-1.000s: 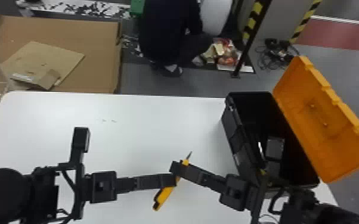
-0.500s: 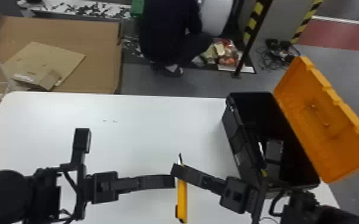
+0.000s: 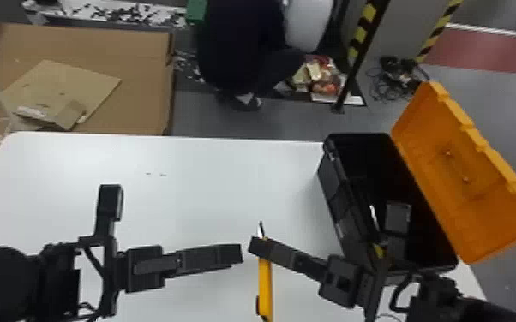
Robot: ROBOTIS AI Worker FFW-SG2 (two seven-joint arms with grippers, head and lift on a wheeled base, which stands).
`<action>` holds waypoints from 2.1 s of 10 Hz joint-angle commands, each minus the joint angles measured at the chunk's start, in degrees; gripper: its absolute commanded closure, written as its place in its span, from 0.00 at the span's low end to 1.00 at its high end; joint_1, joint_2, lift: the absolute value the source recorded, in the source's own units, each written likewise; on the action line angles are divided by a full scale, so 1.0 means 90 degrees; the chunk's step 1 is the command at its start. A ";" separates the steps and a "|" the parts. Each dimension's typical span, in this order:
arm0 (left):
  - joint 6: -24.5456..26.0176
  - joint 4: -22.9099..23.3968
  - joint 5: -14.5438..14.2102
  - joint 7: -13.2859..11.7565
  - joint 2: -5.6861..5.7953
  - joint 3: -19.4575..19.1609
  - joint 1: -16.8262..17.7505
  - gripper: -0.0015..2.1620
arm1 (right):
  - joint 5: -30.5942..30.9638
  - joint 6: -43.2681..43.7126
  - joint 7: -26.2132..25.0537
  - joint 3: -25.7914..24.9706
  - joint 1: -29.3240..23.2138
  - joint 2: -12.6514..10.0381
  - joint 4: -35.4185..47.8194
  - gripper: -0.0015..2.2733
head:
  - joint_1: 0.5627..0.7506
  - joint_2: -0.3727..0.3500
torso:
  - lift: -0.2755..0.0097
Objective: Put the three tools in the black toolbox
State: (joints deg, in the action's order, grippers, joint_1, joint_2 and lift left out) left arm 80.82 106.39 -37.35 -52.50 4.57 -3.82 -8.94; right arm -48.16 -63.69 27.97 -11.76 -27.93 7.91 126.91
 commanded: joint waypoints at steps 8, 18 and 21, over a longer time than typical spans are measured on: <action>-0.0176 0.0073 0.0146 -0.0417 0.0020 -0.1538 -0.1018 0.03 | 0.0019 -0.0419 0.0076 -0.1389 0.0623 0.0976 0.0313 0.77 | 0.70 0.31 | 0.77; -0.0137 0.1372 0.0312 0.0199 -0.0010 -0.1470 -0.1663 0.03 | 0.2626 0.1378 0.0731 -0.1125 0.1307 0.1924 -0.0078 0.77 | 0.70 0.10 | 0.77; -0.0156 0.1636 0.0312 0.0247 -0.0019 -0.1480 -0.1858 0.03 | 0.3349 0.3585 0.0633 -0.0813 0.0965 0.1894 -0.0820 0.77 | 0.70 0.06 | 0.77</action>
State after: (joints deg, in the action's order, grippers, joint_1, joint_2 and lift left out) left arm 79.44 120.72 -34.54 -50.25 4.39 -17.06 -25.37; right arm -18.70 -35.26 33.71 -19.53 -18.58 24.96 121.19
